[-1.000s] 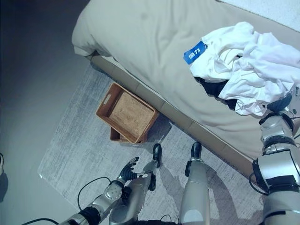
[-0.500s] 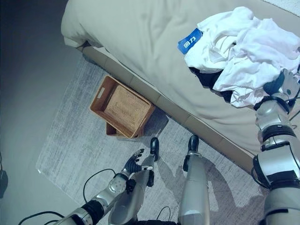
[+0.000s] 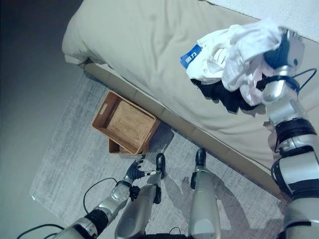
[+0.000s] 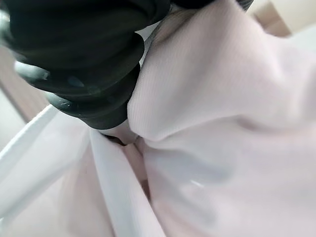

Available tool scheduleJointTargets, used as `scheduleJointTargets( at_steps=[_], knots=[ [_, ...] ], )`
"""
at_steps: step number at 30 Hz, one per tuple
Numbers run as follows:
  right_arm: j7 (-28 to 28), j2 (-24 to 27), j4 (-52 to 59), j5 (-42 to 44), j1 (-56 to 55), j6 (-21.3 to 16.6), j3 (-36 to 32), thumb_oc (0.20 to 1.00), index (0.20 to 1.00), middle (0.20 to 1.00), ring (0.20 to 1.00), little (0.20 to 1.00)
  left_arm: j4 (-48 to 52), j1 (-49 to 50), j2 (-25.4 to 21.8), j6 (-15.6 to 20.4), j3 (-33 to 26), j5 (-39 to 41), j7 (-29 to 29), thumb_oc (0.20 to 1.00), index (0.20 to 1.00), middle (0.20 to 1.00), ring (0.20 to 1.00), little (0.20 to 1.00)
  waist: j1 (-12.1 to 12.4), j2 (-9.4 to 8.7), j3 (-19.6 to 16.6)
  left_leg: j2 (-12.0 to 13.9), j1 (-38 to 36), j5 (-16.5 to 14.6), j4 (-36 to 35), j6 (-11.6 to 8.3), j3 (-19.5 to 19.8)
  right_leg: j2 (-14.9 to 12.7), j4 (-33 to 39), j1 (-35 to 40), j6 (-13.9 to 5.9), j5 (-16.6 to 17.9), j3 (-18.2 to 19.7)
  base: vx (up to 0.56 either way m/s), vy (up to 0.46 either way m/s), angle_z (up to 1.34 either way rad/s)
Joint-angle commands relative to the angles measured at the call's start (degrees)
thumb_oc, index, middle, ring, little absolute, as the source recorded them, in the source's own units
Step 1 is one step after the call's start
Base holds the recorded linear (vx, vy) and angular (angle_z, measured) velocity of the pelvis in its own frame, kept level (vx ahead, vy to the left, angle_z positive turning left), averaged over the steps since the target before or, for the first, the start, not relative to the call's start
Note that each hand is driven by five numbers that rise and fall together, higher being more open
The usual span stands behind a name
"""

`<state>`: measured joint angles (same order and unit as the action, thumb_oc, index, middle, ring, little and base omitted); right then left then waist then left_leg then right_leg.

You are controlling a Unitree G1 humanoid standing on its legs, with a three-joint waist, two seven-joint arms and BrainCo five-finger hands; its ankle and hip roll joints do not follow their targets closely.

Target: Pick up clothes into the bucket

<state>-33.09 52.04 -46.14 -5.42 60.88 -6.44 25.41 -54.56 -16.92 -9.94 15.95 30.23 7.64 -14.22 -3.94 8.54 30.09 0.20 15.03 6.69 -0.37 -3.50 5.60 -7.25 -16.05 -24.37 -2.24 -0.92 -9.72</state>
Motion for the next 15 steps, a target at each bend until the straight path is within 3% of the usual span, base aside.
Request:
scheduleJointTargets(
  at_steps=[1,8,11,15],
  knots=[
    [-2.8,3.1,7.3,-0.7,6.8,-3.3,-1.8,0.200,0.200,0.200,0.200,0.200,-2.9,2.6,-3.5,0.7,-1.8,-2.8,-0.7,1.000,1.000,1.000,1.000,1.000,-0.8,-8.17,-4.2,-1.6,-0.2,-3.0,4.1,-0.18,-1.0,-2.5,4.6,6.8,-4.95,1.9,2.2,0.04,0.019,-0.08],
    [-2.0,6.4,12.2,-0.8,7.4,-3.6,-4.2,0.200,0.200,0.200,0.200,0.200,-2.9,5.1,-6.2,0.5,-4.6,-4.4,1.2,1.000,1.000,1.000,1.000,1.000,-0.9,-11.29,-10.4,-1.1,-5.8,-4.7,2.9,0.24,-3.2,-0.9,8.7,13.2,-5.56,2.5,2.6,0.09,0.032,-0.25],
    [-1.0,8.3,13.6,-0.2,7.0,-3.4,-6.0,0.200,0.200,0.200,0.200,0.200,0.9,6.4,-7.7,1.2,-6.5,-3.8,1.5,1.000,1.000,1.000,1.000,1.000,-0.7,-12.74,-14.4,-0.7,-8.6,-6.4,3.4,0.46,-3.7,-0.5,10.0,16.9,-5.70,2.1,2.6,0.10,0.036,-0.14],
    [0.0,8.8,14.5,0.0,5.9,-3.3,-6.9,0.200,0.200,0.200,0.200,0.200,7.6,8.4,-9.1,1.6,-7.7,-1.4,2.8,1.000,1.000,1.000,1.000,1.000,-0.3,-13.68,-17.1,-0.4,-10.6,-7.6,4.2,0.58,-4.3,-0.2,11.0,19.3,-5.79,2.0,3.0,0.10,0.006,-0.07]
  ],
)
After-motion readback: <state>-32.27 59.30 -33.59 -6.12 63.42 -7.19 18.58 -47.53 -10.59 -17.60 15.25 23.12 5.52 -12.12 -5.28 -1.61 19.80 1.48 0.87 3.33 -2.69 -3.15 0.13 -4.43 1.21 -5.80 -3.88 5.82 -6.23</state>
